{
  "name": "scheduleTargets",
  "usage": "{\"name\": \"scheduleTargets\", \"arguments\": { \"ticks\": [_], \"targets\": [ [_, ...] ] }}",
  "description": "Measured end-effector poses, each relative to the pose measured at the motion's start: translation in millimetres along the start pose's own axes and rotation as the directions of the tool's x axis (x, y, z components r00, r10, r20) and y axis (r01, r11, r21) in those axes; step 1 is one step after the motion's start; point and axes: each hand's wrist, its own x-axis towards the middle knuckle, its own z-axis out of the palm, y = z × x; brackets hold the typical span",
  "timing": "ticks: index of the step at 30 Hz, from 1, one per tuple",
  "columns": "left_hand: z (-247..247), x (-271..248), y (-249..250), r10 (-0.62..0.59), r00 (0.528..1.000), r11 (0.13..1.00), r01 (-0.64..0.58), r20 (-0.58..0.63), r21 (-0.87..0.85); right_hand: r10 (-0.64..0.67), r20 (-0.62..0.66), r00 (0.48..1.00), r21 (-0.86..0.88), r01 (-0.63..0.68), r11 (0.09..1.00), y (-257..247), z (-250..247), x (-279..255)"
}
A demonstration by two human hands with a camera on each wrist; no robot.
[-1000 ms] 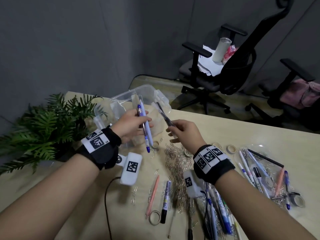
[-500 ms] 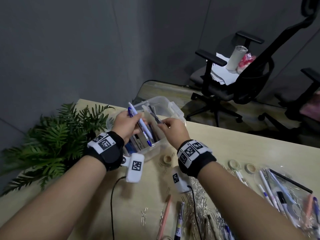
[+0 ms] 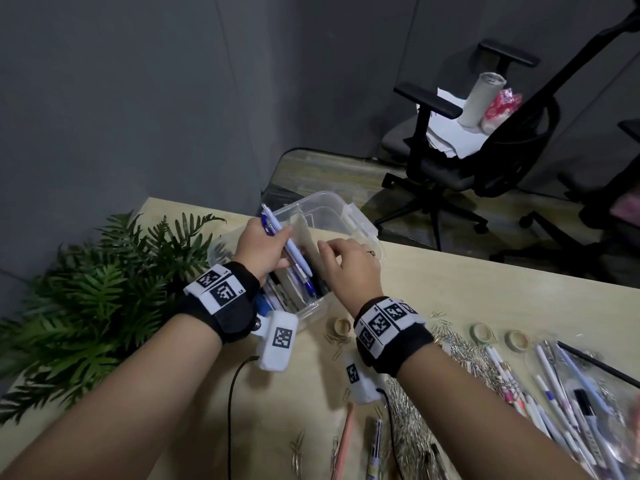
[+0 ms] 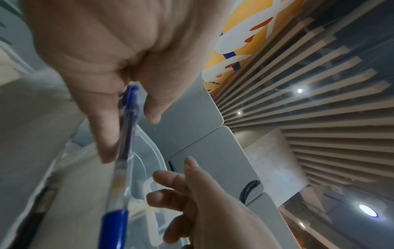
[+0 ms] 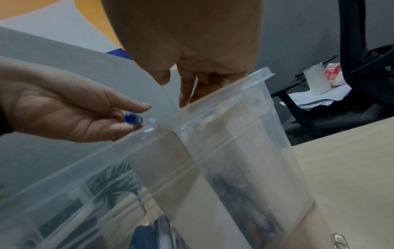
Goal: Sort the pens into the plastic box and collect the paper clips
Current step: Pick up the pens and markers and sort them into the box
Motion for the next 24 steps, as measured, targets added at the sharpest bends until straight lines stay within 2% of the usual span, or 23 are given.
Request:
{"name": "scheduleTargets", "arguments": {
  "ticks": [4,7,10,14,18,21,24],
  "targets": [
    [9.2,-3.4,0.1,-0.126,0.99,0.991,0.123,0.067,0.046,-0.023,-0.026,0.999,0.276,0.029,0.961,10.2,-10.0,-4.8],
    [14.2,-10.8,2.3,-0.172,0.983,0.984,0.168,0.066,0.064,-0.038,-0.025,0.999,0.356,0.044,0.934,16.9,-24.9,-15.2],
    [17.8,-22.9,4.7,-0.158,0.984,0.984,0.15,0.083,0.091,-0.019,-0.026,0.999,0.369,0.027,0.929,32.0,-41.6,-30.7],
    [24.7,-43.9,5.9,-0.032,0.986,0.984,0.003,0.162,0.178,0.084,-0.029,0.996,0.356,-0.069,0.932,62.5,-64.2,-57.4],
    [41.3,-68.5,3.1,0.054,0.978,0.979,-0.091,0.203,0.18,0.161,-0.006,0.987,0.283,-0.153,0.947,96.7,-84.7,-88.3],
    [58.3,-88.3,-7.3,0.027,0.958,0.972,-0.092,0.285,0.217,0.239,0.057,0.969,0.223,-0.246,0.943,120.4,-96.5,-112.3],
    [73.0,-104.4,-28.9,-0.035,0.944,0.938,-0.083,0.329,0.337,0.296,0.131,0.946,0.126,-0.312,0.942,148.1,-102.6,-134.1]
  ]
}}
